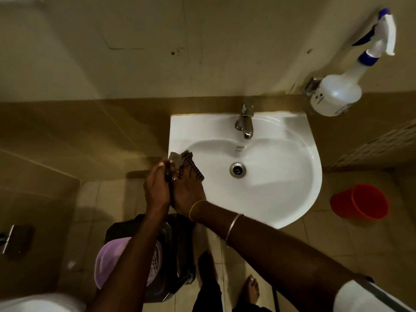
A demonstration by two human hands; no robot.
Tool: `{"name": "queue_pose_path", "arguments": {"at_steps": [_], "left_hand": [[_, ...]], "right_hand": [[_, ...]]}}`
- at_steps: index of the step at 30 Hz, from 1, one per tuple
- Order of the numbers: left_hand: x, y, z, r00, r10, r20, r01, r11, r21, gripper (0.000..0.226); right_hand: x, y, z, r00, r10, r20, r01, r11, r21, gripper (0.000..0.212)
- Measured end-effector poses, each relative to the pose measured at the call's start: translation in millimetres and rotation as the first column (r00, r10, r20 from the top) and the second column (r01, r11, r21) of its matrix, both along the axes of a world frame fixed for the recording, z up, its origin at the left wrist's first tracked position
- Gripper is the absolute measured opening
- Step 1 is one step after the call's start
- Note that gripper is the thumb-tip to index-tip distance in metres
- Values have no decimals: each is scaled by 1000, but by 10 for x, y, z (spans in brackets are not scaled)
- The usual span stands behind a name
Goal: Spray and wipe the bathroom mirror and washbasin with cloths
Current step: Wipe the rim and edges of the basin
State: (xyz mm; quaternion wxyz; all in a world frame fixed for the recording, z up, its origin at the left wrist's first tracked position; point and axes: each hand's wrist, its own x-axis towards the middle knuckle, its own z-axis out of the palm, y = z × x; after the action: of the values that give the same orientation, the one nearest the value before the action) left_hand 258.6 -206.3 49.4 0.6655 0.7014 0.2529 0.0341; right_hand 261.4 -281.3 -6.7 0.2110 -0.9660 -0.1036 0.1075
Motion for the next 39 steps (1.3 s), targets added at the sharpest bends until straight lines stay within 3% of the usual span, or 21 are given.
{"name": "queue_pose_path", "arguments": {"at_steps": [4, 9, 12, 21, 26, 30, 35, 39], "left_hand": [[90, -3, 13, 998, 51, 24, -52, 997, 52, 36], [185, -103, -36, 998, 66, 12, -66, 998, 10, 36], [191, -191, -39, 1000, 21, 12, -21, 999, 28, 35], [189, -350, -37, 1000, 18, 10, -17, 999, -43, 34], [171, -399, -46, 1000, -15, -12, 14, 998, -63, 31], [173, -337, -61, 1000, 6, -31, -8, 999, -51, 33], [139, -237, -37, 996, 71, -47, -73, 996, -53, 31], [96, -174, -69, 995, 84, -59, -86, 996, -26, 31]], "right_hand": [[433, 38, 52, 991, -133, -21, 135, 983, 122, 71], [848, -101, 357, 972, -228, -57, 233, 965, 123, 58], [1036, -194, 410, 968, -237, 79, 228, 968, 102, 29], [1515, -1089, 324, 945, -253, 209, 301, 923, -241, 45], [1467, -1171, 253, 905, -362, 224, 411, 880, -237, 56], [1480, -815, 217, 876, -459, 150, 480, 863, -159, 63], [1447, -335, 198, 929, -324, 177, 336, 941, -42, 58], [1521, -210, 177, 973, 148, 177, -130, 986, -105, 51]]}}
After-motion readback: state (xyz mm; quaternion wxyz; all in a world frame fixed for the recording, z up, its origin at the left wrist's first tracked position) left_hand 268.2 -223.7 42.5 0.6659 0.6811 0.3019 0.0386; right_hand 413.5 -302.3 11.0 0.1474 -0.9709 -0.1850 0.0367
